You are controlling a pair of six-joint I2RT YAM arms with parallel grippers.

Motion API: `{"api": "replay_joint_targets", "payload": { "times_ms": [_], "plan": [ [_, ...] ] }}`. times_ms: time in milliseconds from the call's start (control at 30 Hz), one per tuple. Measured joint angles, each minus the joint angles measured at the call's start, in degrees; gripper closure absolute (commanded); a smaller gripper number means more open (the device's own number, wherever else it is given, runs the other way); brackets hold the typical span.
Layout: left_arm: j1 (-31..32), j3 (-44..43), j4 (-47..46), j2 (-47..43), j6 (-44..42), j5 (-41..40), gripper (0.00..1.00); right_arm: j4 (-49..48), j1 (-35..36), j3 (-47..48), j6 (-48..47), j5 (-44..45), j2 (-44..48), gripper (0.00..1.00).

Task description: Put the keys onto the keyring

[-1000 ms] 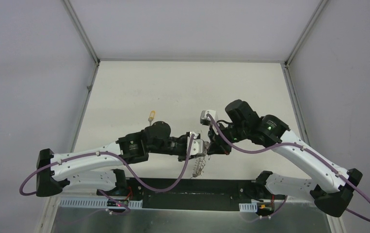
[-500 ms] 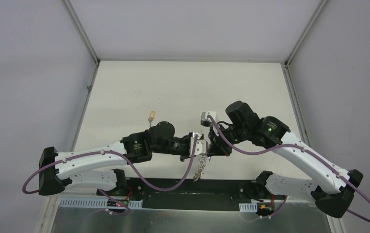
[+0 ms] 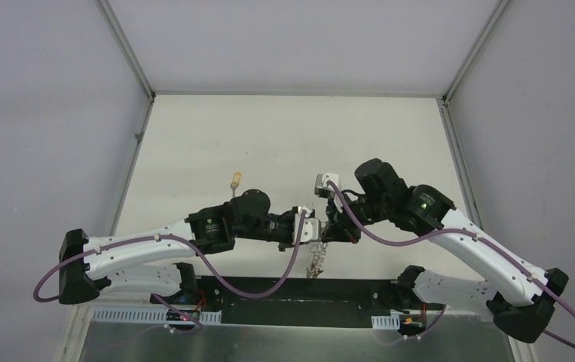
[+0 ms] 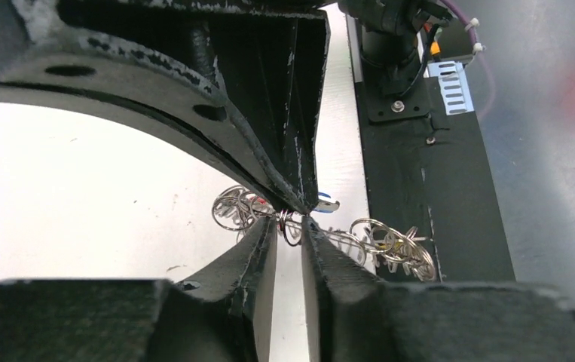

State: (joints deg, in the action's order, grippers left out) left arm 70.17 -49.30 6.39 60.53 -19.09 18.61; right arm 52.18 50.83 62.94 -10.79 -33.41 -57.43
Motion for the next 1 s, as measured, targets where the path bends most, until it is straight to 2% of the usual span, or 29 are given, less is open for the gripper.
{"api": "replay_joint_targets", "payload": {
  "times_ms": [33, 133, 300, 533, 667, 733, 967, 1000],
  "plan": [
    [0.00, 0.09, 0.26, -0.22, -0.09, -0.04, 0.69, -0.26, 0.00, 0.00, -0.02, -0.09, 0.13, 1.00],
    [0.00, 0.46, 1.29, -0.87, -0.20, -0.33, 0.69, -0.63, 0.00, 0.00, -0.04, -0.26, 0.37, 1.00],
    [0.00, 0.61, 2.25, -1.05, -0.68, -0.33, 0.82, -1.53, 0.00, 0.00, -0.04, -0.55, 0.46, 1.00],
    [0.00, 0.61, 2.10, -1.03, -1.07, -0.24, 0.83, -1.70, 0.00, 0.00, -0.04, -1.11, 0.46, 1.00],
    [0.00, 0.61, 2.05, -1.01, -0.96, -0.24, 0.92, -1.66, 0.00, 0.00, -0.11, -1.25, 0.46, 1.00],
    [0.02, 0.61, 2.05, -1.01, -1.01, -0.17, 1.00, -1.57, 0.00, 0.00, -0.31, -1.27, 0.46, 1.00],
    [0.00, 0.61, 2.12, -1.03, -0.81, 0.24, 1.00, -1.53, 0.00, -0.02, -0.94, -1.31, 0.48, 1.00],
    [0.00, 0.63, 2.10, -1.05, -0.76, 0.26, 0.97, -1.55, 0.00, -0.04, -0.92, -1.31, 0.50, 1.00]
  ]
}}
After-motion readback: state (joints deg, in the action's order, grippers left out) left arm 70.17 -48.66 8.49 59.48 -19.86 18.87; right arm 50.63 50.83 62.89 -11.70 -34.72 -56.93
